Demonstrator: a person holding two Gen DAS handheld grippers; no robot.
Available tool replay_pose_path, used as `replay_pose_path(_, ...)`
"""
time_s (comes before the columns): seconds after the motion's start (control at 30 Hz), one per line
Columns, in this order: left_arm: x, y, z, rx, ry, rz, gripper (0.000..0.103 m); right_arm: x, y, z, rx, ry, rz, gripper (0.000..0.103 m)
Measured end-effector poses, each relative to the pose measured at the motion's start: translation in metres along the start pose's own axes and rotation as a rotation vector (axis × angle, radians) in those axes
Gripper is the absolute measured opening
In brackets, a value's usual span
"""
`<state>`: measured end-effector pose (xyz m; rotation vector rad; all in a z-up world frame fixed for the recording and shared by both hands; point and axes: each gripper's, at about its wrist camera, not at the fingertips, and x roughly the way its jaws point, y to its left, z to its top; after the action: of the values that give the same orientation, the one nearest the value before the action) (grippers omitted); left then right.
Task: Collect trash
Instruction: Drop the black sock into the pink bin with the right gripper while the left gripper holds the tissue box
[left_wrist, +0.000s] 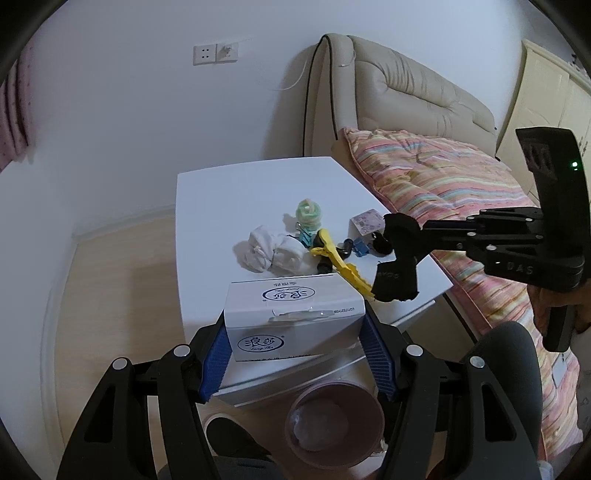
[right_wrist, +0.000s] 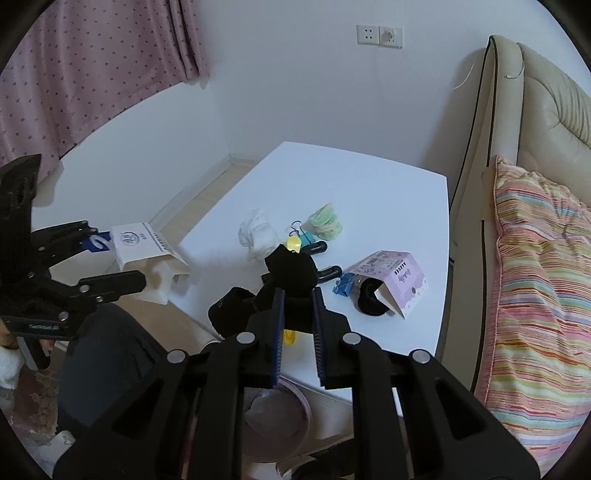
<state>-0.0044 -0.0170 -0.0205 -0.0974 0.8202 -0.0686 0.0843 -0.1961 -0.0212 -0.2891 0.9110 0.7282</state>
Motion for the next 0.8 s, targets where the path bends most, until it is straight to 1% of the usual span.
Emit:
replay_pose_path(0.17, -0.005, -0.008, -0.009, 0.018, 0.005, -0.015, 0.062, -0.018, 0.010, -0.015, -0.013, -0.010, 0.012, 0.014)
replay_pose_path(0.37, -0.011, -0.017, -0.022, 0.023, 0.015, -0.027, 0.062, -0.031, 0.025, -0.042, -0.023, -0.005, 0.023, 0.014)
replay_pose_path(0.6, -0.018, -0.019, -0.033, 0.025, 0.022, -0.029, 0.062, -0.027, 0.037, -0.072, -0.025, 0.039, 0.053, 0.014)
replay_pose_path(0.8, -0.022, -0.019, -0.039, 0.023, 0.026, -0.028, 0.062, -0.023, 0.047, -0.083, -0.029, 0.056, 0.084, 0.014)
